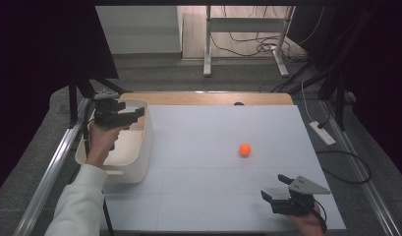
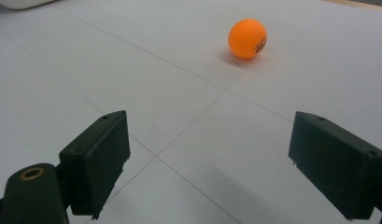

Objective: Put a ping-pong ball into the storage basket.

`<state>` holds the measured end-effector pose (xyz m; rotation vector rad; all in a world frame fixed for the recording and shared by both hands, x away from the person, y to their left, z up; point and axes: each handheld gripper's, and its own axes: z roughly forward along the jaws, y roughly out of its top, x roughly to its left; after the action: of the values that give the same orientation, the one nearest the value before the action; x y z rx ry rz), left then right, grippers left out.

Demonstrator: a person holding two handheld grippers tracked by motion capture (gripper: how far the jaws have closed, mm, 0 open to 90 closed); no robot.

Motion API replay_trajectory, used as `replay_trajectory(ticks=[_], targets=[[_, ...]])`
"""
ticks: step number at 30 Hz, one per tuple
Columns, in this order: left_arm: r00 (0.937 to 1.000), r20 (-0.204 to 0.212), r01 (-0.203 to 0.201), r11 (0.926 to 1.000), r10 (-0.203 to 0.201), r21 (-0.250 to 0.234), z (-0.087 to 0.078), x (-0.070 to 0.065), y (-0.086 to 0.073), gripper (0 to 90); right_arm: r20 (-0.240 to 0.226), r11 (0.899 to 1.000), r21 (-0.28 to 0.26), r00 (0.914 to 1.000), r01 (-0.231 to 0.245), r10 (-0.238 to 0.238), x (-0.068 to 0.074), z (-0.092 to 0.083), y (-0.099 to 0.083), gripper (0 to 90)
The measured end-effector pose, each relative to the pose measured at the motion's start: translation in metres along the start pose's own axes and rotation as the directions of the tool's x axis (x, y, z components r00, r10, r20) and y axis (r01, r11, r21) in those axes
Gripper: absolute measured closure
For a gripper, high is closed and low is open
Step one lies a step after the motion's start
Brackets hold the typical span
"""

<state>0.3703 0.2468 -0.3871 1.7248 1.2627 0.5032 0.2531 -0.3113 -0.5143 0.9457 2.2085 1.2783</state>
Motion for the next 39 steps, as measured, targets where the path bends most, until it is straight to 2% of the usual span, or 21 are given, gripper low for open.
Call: replay_trajectory(ticks=[3,4,8,14,17,23,24,25,34,37,39], targets=[[0.9993,0.027,-0.026,0.9993,0.026,-0.027,-0.005,-0.008,0.0,17.6,0.005,1.0,0.003,1.0,-0.005,0.005,-0.002,0.001,0.0,12.5],[0.9993,0.027,-0.026,0.9993,0.026,-0.027,-0.005,-0.008,0.0,17.5,0.005,1.0,0.003,1.0,-0.005,0.005,-0.002,0.001,0.0,12.5],[0.9965,0.077,-0.029,0.9983,0.033,-0.05,-0.01,-0.018,0.001,17.3,0.001,1.0,0.0,0.9999,-0.01,0.01,-0.002,0.003,0.001,12.5],[0.991,0.128,-0.028,0.9955,0.04,-0.091,-0.016,-0.029,0.002,17.3,0.004,1.0,-0.001,0.9998,-0.018,0.018,-0.004,0.004,0.001,12.5],[0.9892,0.136,-0.04,0.9933,0.055,-0.109,-0.019,-0.037,0.001,17.3,0.014,1.0,-0.001,0.9997,-0.018,0.018,-0.005,0.002,0.001,12.6],[0.9827,0.169,-0.055,0.9908,0.075,-0.123,-0.022,-0.048,-0.001,17.3,0.025,1.0,-0.006,0.9994,-0.024,0.024,-0.005,0.0,0.0,12.6],[0.981,0.178,-0.054,0.9903,0.077,-0.128,-0.022,-0.05,-0.001,17.3,0.027,1.0,-0.006,0.9993,-0.024,0.024,-0.005,0.0,0.0,12.6],[0.9758,0.202,-0.059,0.9896,0.085,-0.131,-0.022,-0.054,-0.002,17.3,0.029,1.0,-0.005,0.9993,-0.024,0.024,-0.005,0.0,0.0,12.6],[0.9661,0.228,-0.088,0.9855,0.12,-0.145,-0.022,-0.068,-0.002,17.3,0.023,1.0,0.005,0.9997,-0.013,0.013,-0.004,0.003,0.0,12.6],[0.9656,0.216,-0.112,0.9815,0.144,-0.155,-0.022,-0.075,-0.003,17.4,0.02,1.0,0.005,0.9997,-0.012,0.012,-0.003,0.003,0.001,12.6],[0.9617,0.234,-0.108,0.9816,0.143,-0.158,-0.021,-0.078,-0.003,17.7,0.021,1.0,-0.001,0.9997,-0.014,0.014,-0.004,0.003,0.001,12.6]])
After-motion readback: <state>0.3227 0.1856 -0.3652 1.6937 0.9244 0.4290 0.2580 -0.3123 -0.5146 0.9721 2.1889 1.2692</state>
